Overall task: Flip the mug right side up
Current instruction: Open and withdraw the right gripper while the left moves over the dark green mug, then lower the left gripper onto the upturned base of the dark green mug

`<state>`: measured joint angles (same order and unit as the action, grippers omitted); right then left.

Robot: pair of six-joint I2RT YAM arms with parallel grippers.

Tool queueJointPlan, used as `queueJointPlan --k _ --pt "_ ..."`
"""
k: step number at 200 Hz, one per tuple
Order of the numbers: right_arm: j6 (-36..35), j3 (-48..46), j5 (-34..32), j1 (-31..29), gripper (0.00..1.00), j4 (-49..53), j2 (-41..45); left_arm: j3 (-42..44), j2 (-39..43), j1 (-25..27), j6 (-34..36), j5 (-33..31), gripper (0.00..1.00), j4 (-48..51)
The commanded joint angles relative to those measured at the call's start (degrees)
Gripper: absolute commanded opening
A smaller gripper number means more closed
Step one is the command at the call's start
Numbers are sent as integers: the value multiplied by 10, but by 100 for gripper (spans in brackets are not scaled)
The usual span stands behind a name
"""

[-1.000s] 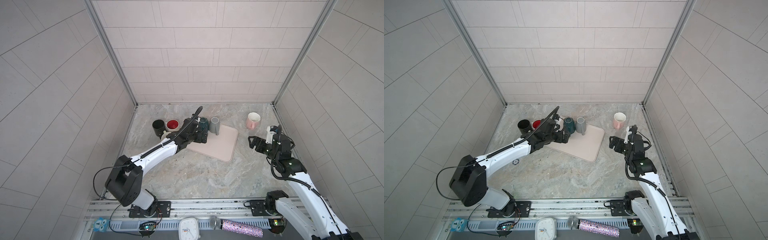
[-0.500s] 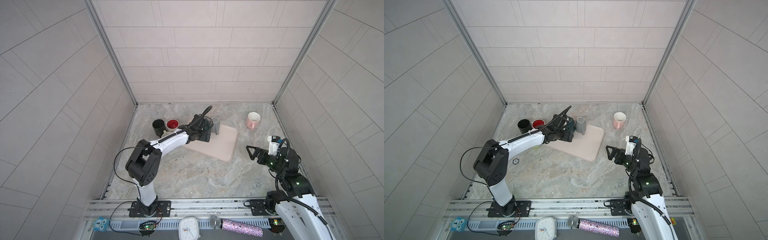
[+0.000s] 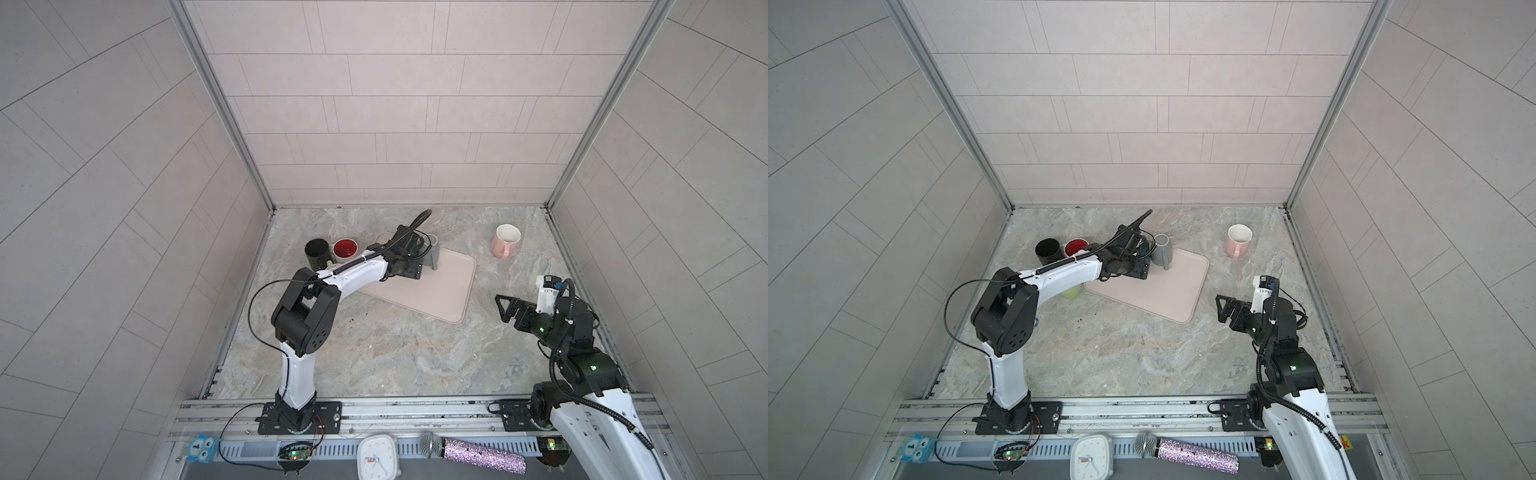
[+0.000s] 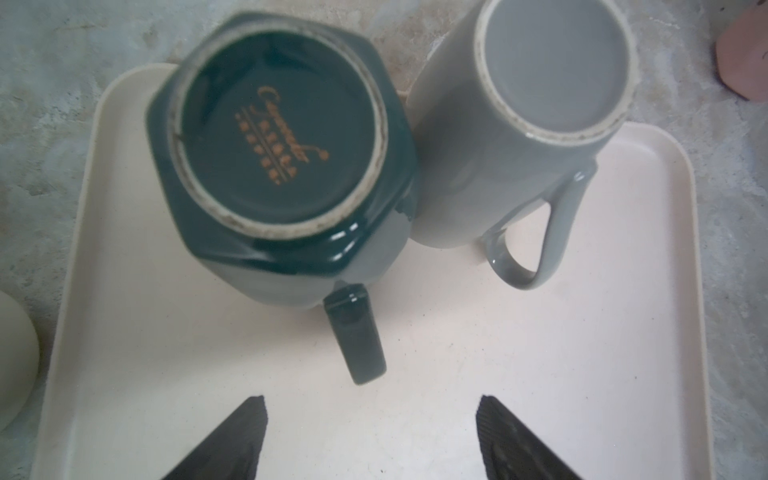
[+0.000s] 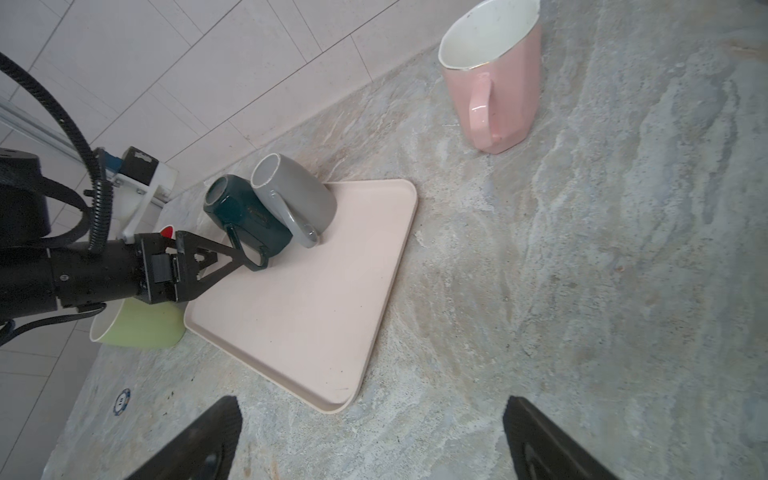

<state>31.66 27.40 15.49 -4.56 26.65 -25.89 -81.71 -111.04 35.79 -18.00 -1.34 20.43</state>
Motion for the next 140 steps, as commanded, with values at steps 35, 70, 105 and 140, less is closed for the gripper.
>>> queueJointPlan --k 35,70,105,140 --pt "-8 -6 -51 -6 100 15 2 -47 -31 3 0 -42 77 16" --pt "-7 -7 -63 -8 100 18 5 -58 -37 3 12 -75 65 20" --pt "-1 -13 -67 -12 100 17 6 -65 -46 3 16 -81 58 11" --pt "18 -33 -55 -12 100 3 10 -77 -59 2 26 -96 54 19"
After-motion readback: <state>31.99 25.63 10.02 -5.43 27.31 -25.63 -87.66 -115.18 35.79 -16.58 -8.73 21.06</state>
